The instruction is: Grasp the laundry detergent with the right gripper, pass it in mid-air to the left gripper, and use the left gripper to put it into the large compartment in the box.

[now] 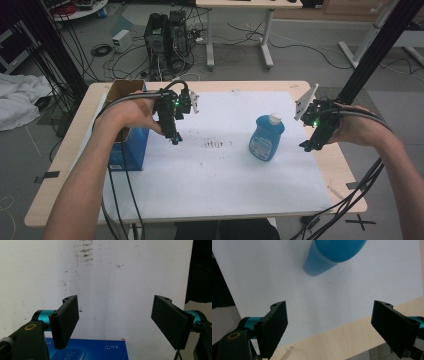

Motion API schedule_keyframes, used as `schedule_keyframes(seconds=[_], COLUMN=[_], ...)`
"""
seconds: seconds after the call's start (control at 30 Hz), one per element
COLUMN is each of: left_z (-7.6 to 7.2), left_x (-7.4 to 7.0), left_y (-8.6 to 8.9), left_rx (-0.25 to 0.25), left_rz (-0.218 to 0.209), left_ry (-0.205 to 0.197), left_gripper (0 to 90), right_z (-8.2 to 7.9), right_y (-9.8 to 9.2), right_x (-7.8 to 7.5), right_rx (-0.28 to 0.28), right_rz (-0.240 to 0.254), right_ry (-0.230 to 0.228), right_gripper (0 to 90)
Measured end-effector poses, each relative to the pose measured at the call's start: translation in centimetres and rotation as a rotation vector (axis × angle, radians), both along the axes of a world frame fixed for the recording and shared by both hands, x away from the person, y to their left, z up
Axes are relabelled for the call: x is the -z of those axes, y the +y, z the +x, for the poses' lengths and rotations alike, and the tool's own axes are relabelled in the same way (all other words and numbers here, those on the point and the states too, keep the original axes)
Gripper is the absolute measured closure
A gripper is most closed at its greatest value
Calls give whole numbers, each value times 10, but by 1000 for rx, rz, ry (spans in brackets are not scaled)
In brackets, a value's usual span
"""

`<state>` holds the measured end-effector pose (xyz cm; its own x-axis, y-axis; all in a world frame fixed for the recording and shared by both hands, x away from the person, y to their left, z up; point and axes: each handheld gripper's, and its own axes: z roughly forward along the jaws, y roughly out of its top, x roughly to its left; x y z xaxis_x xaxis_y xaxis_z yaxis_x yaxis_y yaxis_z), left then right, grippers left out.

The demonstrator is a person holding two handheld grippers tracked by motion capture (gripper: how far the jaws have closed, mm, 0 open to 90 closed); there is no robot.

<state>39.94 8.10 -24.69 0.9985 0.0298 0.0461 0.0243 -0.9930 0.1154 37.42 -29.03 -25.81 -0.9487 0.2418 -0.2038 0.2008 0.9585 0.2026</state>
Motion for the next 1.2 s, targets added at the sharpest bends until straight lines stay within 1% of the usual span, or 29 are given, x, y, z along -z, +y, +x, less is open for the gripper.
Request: schedule_keyframes(seconds=[0.03,0.07,0.13,0.17,0.2,0.23,0.27,0.3,0.33,0.37,0.4,0.43,0.47,0.53,0.57,0.6,0.63,0.67,0.7,0.73,0.8,0.83,0.9,0.93,0.97,1.03,1.1,1.17,1.2], left_z=[0,0,0,0,-1,-1,-1,-1,-1,-2,-2,-2,-2,-2,-2,-2,-2,-2,-2,-2,-1,-1,-1,-1,-1,-1,-1,0,0], left_x=[0,0,0,-1,-1,0,-1,-1,0,1,1,1,0,1,1,1,0,0,0,0,-1,-1,0,0,0,0,1,2,2], left_y=[0,1,1,1,1,2,2,2,2,4,4,4,4,5,5,6,6,6,6,6,6,6,7,7,7,7,7,7,7], left_rx=[0,0,1,3,3,1,0,0,2,2,2,2,-2,-2,-2,3,0,2,1,5,6,7,2,0,4,1,2,1,1], left_rz=[-5,-2,-6,-1,-2,-11,1,1,0,-14,-6,-6,-3,-11,-11,-9,-10,-8,-9,-9,-9,-1,-7,-6,0,-9,-12,-9,-9], left_ry=[-1,-6,-8,-8,-8,-7,-4,-4,-8,-5,-6,-6,-5,-4,-4,-9,-10,-9,-9,-9,-8,-7,-9,-6,-8,-6,-7,-5,-5], left_gripper=[224,224,224,224,224,224,224,224,224,224,224,224,224,224,224,224,224,224,224,224,224,224,224,224,224,224,224,224,224], right_z=[-2,-2,-2,-3,-3,-3,-3,-3,-2,-2,-3,-3,-2,-3,-3,-3,-2,-3,-3,-5,-5,-5,-4,-3,-2,0,0,0,0], right_y=[0,0,1,2,2,3,4,4,5,5,6,6,6,6,6,6,6,7,7,8,8,10,9,9,10,11,11,13,13], right_x=[3,5,9,10,10,14,15,18,20,24,25,25,29,31,32,32,35,38,38,42,43,47,48,50,52,55,59,65,65], right_rx=[26,41,72,86,86,127,125,140,145,158,176,176,193,229,229,229,238,263,263,299,300,324,317,317,331,324,338,354,354], right_rz=[39,57,89,98,98,126,132,140,146,155,161,161,201,228,246,246,284,335,335,354,352,367,359,366,378,387,404,440,440], right_ry=[1,1,1,1,1,6,3,5,-2,-7,2,2,-13,-3,-7,-7,-18,-28,-28,-25,-25,-20,-19,-21,-23,-36,-49,-61,-61], right_gripper=[131,131,131,131,131,131,131,131,131,131,131,131,131,131,131,131,131,131,131,131,131,131,131,131,131,131,131,131,131])
